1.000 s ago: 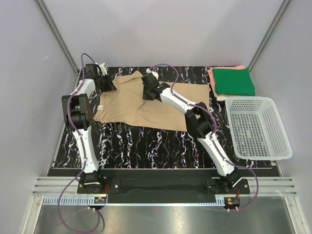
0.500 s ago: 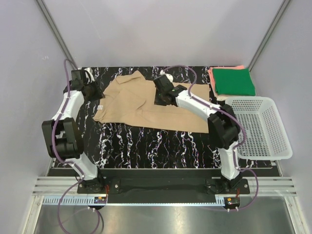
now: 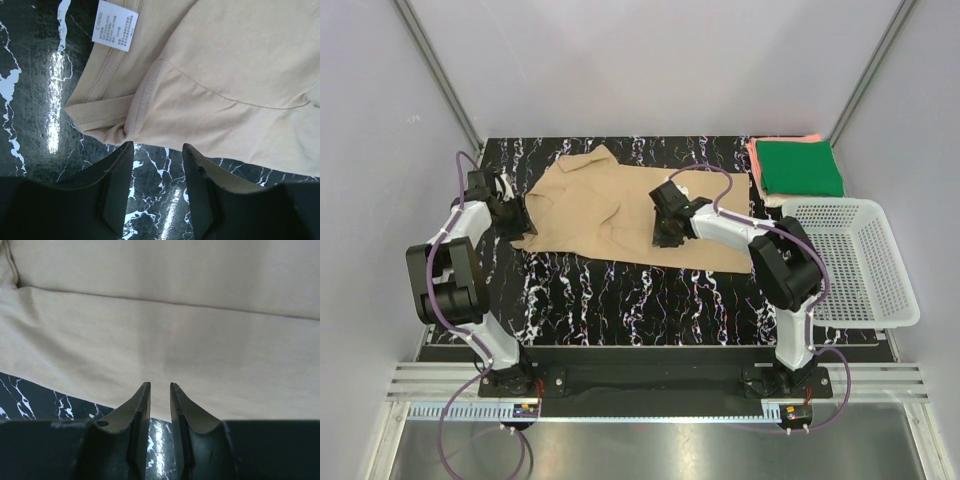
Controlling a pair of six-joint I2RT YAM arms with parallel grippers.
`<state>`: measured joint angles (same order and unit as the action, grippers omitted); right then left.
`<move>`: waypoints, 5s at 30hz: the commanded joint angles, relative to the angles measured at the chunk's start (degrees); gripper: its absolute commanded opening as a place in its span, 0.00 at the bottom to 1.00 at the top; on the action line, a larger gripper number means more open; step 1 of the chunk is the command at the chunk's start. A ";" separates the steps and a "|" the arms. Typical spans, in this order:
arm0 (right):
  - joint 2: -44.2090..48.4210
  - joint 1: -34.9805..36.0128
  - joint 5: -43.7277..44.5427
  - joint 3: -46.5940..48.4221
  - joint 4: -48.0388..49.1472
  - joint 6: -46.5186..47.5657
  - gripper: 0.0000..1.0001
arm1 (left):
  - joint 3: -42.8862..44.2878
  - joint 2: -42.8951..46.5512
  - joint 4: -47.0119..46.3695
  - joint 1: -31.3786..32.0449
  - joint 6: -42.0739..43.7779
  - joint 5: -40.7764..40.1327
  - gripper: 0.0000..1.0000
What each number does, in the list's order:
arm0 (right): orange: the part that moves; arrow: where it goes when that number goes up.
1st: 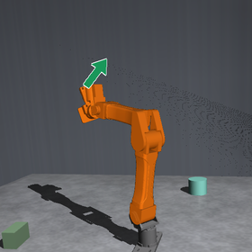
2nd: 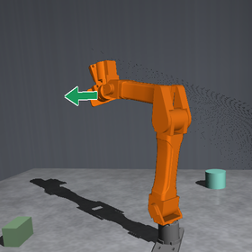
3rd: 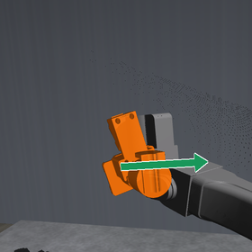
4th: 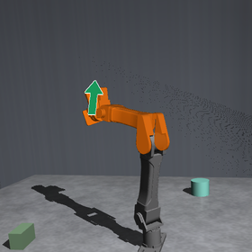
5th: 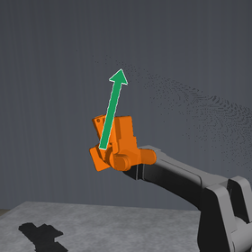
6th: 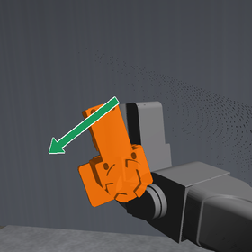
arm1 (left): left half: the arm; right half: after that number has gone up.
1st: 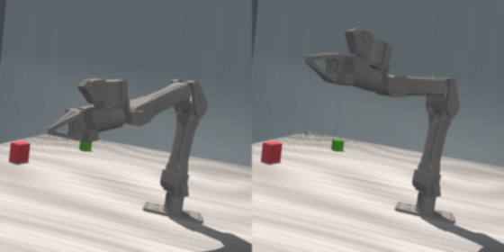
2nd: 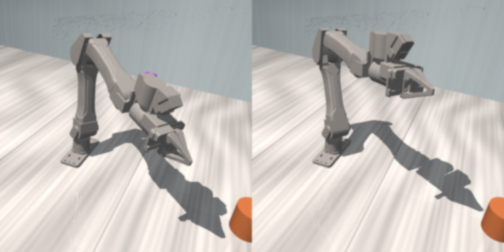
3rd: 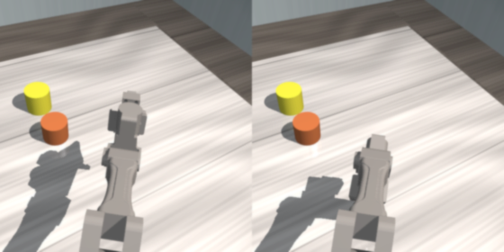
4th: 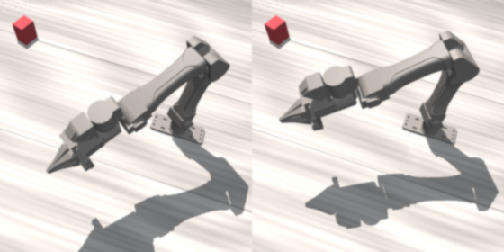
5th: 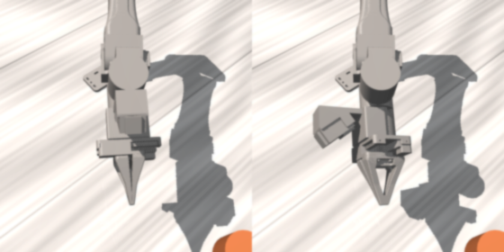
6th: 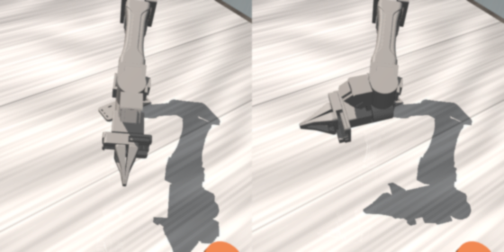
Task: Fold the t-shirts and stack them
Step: Fold the tshirt
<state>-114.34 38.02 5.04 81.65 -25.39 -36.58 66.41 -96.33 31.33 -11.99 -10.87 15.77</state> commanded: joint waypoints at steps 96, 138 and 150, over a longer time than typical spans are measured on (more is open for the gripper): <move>21.27 -6.99 3.92 -27.86 9.65 -3.85 0.27 | 8.91 -12.81 3.21 9.88 -1.87 -22.52 0.02; 37.96 -18.16 9.64 -42.11 3.33 -21.62 0.23 | 26.83 -25.22 7.60 1.53 -0.82 -10.77 0.11; 51.23 -17.98 -0.29 -30.59 3.68 -7.90 0.30 | 49.77 -32.61 10.06 1.53 -4.59 -6.28 0.14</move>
<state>-65.12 19.75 6.87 47.97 -22.11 -48.56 110.30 -132.11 42.09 -10.55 -13.28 6.02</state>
